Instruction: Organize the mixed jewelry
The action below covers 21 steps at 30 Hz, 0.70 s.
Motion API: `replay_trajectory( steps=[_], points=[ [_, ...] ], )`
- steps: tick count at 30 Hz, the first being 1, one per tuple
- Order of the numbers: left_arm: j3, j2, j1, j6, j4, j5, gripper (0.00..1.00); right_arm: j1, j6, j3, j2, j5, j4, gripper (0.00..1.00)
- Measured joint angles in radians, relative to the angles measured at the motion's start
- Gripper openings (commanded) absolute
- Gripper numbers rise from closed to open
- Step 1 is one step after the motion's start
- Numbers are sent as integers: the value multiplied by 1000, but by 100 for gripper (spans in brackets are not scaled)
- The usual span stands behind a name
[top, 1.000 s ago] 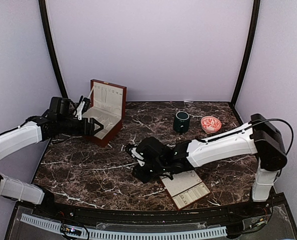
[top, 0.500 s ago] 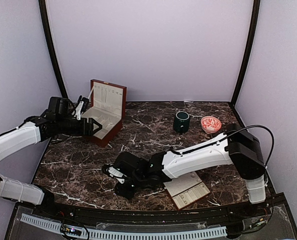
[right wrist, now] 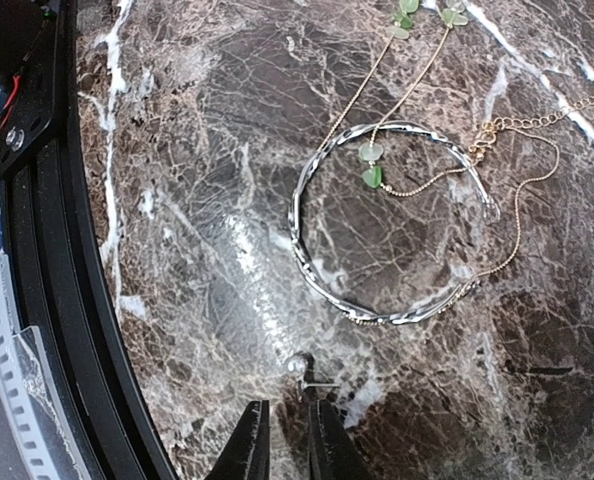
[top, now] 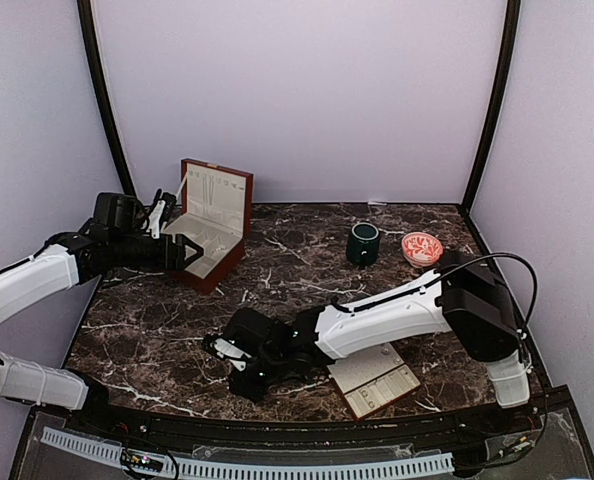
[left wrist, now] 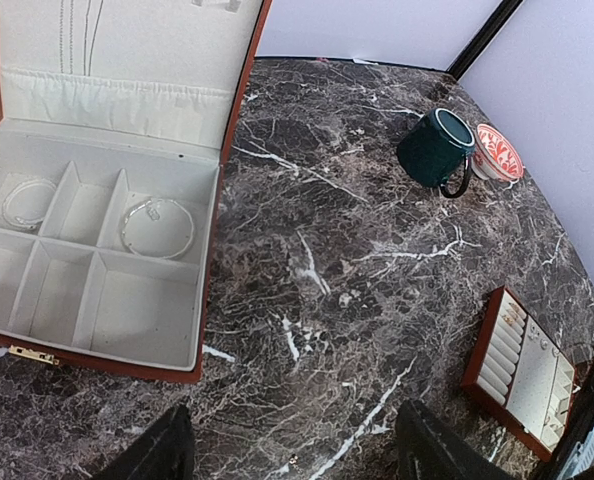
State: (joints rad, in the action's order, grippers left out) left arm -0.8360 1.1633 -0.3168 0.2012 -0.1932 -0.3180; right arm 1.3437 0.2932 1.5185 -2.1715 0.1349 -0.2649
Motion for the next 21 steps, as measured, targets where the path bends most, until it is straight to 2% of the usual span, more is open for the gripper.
replay_trajectory(
  steps=[14, 21],
  points=[
    [0, 0, 0, 0, 0, -8, 72, 0, 4, 39, -41, -1, 3, 17],
    [0, 0, 0, 0, 0, -14, 72, 0, 5, 42, -45, -16, 3, 2]
  ],
)
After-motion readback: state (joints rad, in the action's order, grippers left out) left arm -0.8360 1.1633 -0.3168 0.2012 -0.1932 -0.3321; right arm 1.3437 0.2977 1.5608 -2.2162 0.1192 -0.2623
